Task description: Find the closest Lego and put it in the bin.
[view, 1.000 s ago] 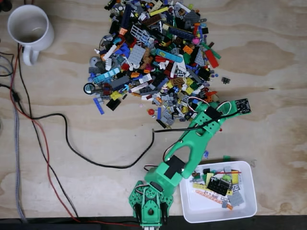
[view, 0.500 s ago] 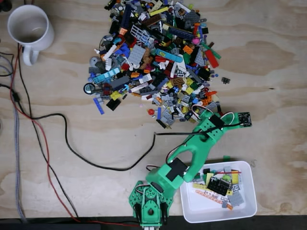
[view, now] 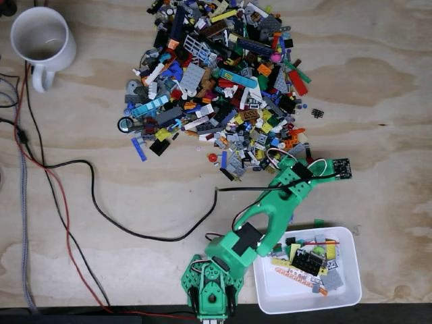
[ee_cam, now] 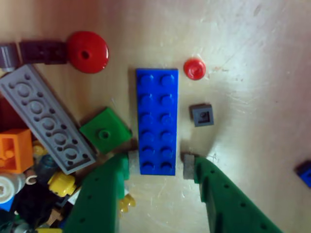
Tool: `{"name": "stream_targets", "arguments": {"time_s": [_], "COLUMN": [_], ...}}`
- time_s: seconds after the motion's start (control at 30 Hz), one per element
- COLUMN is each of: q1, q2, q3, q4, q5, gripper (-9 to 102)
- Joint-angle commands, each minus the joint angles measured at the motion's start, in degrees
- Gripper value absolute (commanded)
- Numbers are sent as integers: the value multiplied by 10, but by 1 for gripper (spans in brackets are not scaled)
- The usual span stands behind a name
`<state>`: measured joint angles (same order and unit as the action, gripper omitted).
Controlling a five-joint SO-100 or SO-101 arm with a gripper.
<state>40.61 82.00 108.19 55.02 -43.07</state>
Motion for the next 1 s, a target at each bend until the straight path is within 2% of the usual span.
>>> {"name": "stream_targets", "arguments": {"time_s": [0.0, 0.33, 0.57, 0.97], "q1": [10, 7, -1, -22], "q2": [52, 52, 56, 78], "q3": [-10, 36, 11, -195], "q4": [12, -40, -30, 154], "q5": [2, 1, 9, 5], "gripper": [15, 7, 6, 6]}}
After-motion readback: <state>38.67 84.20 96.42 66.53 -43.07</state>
